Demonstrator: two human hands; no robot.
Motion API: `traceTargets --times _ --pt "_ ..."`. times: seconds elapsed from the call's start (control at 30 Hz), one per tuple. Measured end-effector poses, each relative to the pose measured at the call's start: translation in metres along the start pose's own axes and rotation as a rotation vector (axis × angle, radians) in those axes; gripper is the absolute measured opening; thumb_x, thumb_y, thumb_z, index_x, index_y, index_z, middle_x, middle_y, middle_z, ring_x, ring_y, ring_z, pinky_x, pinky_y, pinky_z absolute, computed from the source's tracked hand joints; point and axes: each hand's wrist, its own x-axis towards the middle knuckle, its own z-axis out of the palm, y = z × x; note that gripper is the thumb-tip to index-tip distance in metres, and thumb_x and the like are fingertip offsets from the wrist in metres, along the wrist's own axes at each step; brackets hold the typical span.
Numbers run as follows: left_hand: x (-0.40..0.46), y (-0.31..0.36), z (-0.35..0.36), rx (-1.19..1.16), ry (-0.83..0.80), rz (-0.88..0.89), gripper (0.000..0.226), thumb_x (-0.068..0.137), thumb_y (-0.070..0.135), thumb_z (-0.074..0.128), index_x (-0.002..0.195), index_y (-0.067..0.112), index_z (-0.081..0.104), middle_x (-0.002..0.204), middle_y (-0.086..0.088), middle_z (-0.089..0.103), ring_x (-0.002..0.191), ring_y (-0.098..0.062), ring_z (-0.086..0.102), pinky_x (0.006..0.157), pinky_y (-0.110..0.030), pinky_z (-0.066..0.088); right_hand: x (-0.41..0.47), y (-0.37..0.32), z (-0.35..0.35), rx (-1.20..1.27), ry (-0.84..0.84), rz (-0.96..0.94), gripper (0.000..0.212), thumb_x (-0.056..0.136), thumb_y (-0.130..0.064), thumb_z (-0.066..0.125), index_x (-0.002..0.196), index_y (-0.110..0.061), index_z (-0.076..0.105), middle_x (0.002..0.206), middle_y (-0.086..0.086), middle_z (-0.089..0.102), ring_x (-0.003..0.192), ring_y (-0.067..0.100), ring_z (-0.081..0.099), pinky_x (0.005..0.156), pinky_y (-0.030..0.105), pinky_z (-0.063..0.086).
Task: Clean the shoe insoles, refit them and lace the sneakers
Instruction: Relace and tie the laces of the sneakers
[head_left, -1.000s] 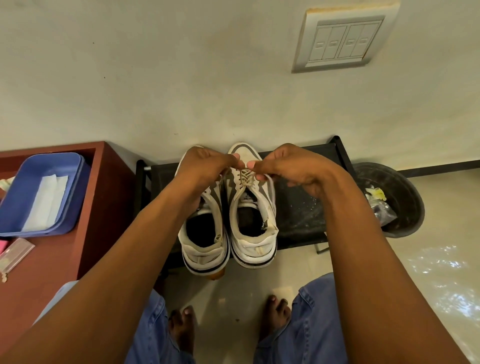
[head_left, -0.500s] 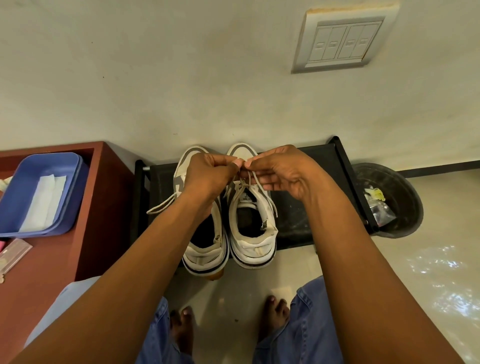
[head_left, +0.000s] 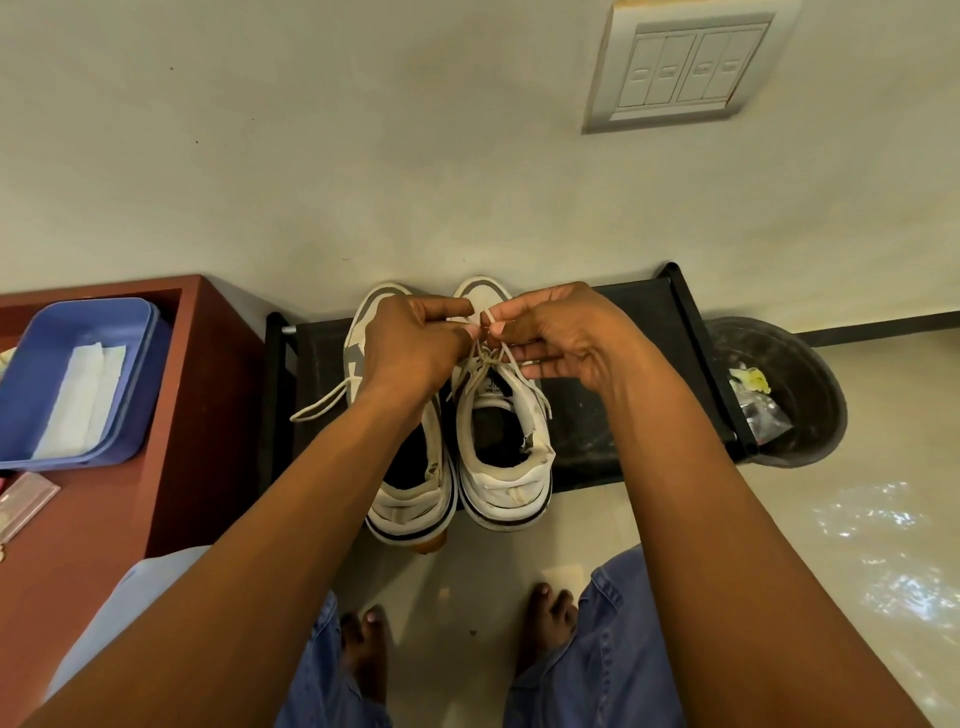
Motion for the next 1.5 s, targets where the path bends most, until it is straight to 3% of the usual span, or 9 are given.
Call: traceTargets --times 0.23,0.43,0.6,0.83,1.0,1.13,1.27,1.5 --pt "0.004 -0.002 -0.001 0.032 -0.053 -0.016 0.034 0.077 0.004 0.081 0.109 0.017 0.078 0.082 0.000 0.080 0.081 -0.018 0.078 0.087 -0.043 0.063 0.000 -0.002 0.002 -0.030 0.032 -0.022 0.020 0.087 -0.008 0.078 0.106 -0.016 0.076 0.085 0.004 0.078 0.067 0.012 0.070 0.078 0.034 0.060" --pt "0.003 -0.003 -0.001 0.074 -0.033 0.042 0.034 0.078 0.012 0.083 0.111 0.021 0.078 0.078 0.003 0.079 0.078 -0.017 0.077 0.085 -0.043 0.063 0.002 -0.002 0.001 -0.099 0.015 -0.039 0.033 0.082 0.004 0.078 0.106 -0.019 0.077 0.091 0.008 0.077 0.079 0.016 0.070 0.084 0.039 0.062" --pt "0.001 -0.003 -0.002 0.122 -0.030 0.073 0.041 0.077 0.013 0.084 0.117 0.022 0.077 0.077 0.006 0.079 0.077 -0.013 0.077 0.086 -0.041 0.063 0.002 -0.002 0.002 -0.133 0.019 -0.050 0.028 0.089 0.000 0.072 0.108 -0.020 0.073 0.078 0.003 0.075 0.064 0.011 0.066 0.083 0.038 0.062" --pt "-0.001 0.002 -0.002 0.201 -0.051 0.093 0.049 0.076 0.008 0.086 0.122 0.021 0.074 0.078 0.006 0.078 0.079 -0.010 0.076 0.087 -0.040 0.062 0.002 -0.002 0.002 -0.181 -0.012 -0.048 0.042 0.085 0.010 0.069 0.110 -0.023 0.070 0.082 0.004 0.075 0.064 0.012 0.067 0.080 0.036 0.062" --pt "0.000 0.002 -0.003 0.254 -0.045 0.114 0.048 0.075 0.013 0.086 0.120 0.023 0.074 0.077 0.008 0.078 0.080 -0.009 0.075 0.088 -0.040 0.062 0.000 -0.002 0.003 -0.162 -0.009 -0.068 0.036 0.088 0.007 0.068 0.109 -0.023 0.067 0.079 0.004 0.074 0.064 0.013 0.063 0.082 0.038 0.060" --pt "0.000 0.002 -0.003 0.304 -0.051 0.144 0.046 0.076 0.014 0.084 0.118 0.027 0.073 0.078 0.009 0.077 0.080 -0.009 0.074 0.084 -0.040 0.062 0.001 -0.001 0.003 -0.189 -0.005 -0.088 0.037 0.088 0.008 0.067 0.111 -0.022 0.067 0.091 0.012 0.077 0.066 0.015 0.064 0.081 0.039 0.061" --pt "-0.002 0.003 -0.004 0.374 -0.030 0.200 0.038 0.077 0.018 0.084 0.111 0.028 0.070 0.080 0.009 0.076 0.081 -0.007 0.072 0.079 -0.033 0.060 0.003 0.000 0.003 -0.191 0.019 -0.099 0.032 0.087 0.008 0.069 0.112 -0.011 0.061 0.093 0.019 0.075 0.069 0.020 0.066 0.080 0.043 0.061" --pt "-0.009 0.006 -0.004 0.421 -0.021 0.291 0.043 0.078 0.015 0.082 0.110 0.026 0.056 0.081 0.009 0.072 0.078 -0.009 0.069 0.071 -0.032 0.056 0.005 -0.001 0.001 -0.212 0.010 -0.092 0.012 0.086 0.005 0.073 0.098 0.003 0.075 0.094 0.019 0.076 0.070 0.019 0.069 0.074 0.035 0.064"
